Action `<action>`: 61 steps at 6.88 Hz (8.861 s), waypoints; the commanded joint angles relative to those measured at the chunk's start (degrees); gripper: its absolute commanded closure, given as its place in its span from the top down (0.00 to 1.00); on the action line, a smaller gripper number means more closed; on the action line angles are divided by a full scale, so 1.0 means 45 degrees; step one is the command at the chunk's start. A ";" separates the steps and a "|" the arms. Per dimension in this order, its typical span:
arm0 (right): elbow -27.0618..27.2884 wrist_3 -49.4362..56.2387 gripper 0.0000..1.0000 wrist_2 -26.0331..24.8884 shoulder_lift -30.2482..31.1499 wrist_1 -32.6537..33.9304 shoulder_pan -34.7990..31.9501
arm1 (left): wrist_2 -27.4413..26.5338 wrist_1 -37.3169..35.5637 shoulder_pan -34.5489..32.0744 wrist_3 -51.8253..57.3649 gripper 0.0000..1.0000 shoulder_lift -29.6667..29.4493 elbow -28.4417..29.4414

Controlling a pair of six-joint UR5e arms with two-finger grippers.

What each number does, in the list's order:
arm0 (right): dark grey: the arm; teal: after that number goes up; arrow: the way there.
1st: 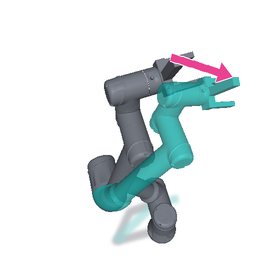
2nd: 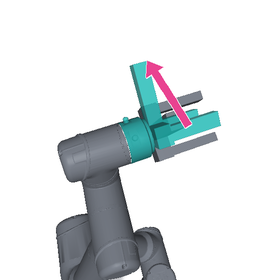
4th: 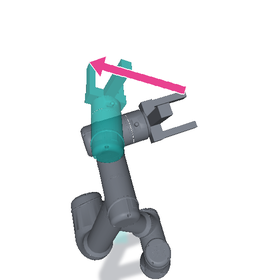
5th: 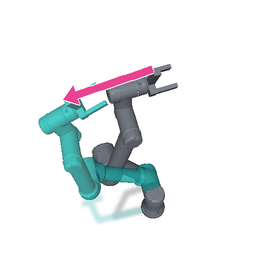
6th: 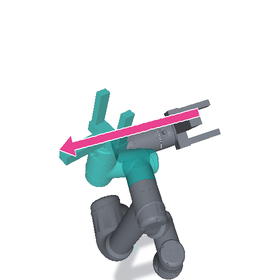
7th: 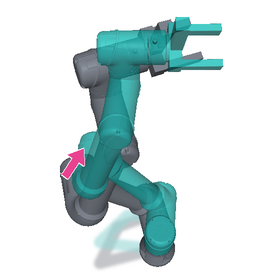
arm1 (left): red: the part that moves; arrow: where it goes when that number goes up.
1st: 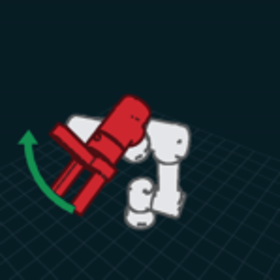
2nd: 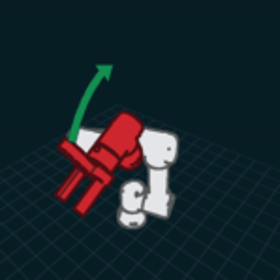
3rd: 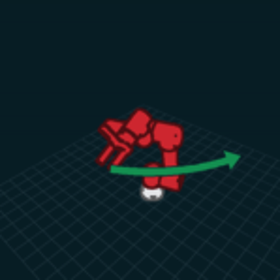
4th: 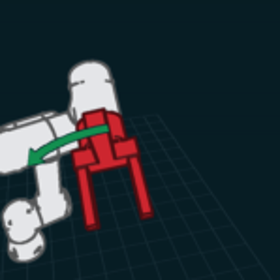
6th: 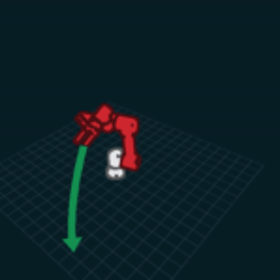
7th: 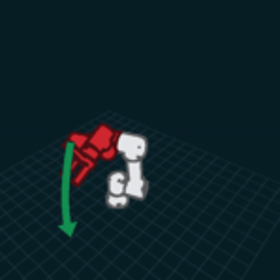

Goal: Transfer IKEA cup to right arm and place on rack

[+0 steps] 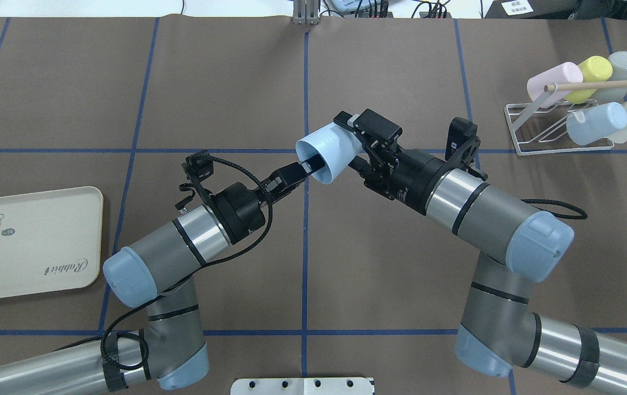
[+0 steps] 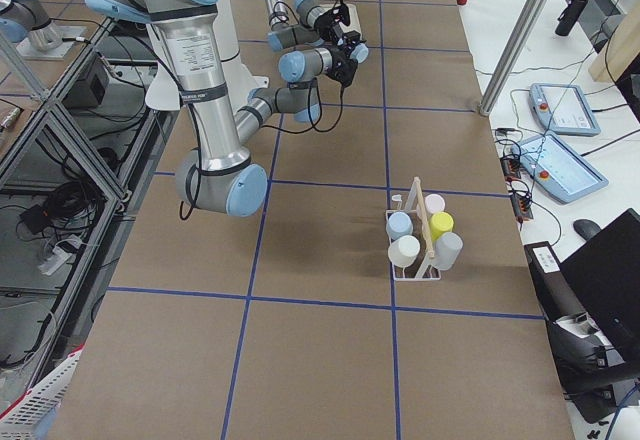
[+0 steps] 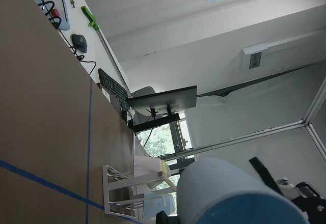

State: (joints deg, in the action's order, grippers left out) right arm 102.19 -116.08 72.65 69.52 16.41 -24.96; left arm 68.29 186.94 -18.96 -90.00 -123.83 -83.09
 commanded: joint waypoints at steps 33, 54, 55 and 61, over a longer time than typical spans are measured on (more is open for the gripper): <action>0.0319 1.0893 0.00 -0.7179 0.3434 0.8345 -0.3438 | 0.6088 -2.1406 -0.5353 0.9541 1.00 0.2023 -0.7082; -0.0481 1.0738 0.99 -0.6436 0.4337 0.8365 -0.2950 | 0.8457 -2.1250 -0.6900 1.0567 1.00 0.2577 -0.6985; -0.0501 1.0757 1.00 -0.6436 0.4317 0.8365 -0.2950 | 0.8457 -2.1250 -0.6900 1.0547 1.00 0.2577 -0.6985; 0.1388 1.1922 1.00 -0.2568 0.4452 0.8481 -0.4290 | 0.8496 -2.1405 -0.7385 1.1594 1.00 0.2558 -0.6771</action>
State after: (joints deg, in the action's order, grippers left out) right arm 105.93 -65.02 53.62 89.07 54.30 -41.26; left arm 106.47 91.02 -50.92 -40.51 -112.29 -114.03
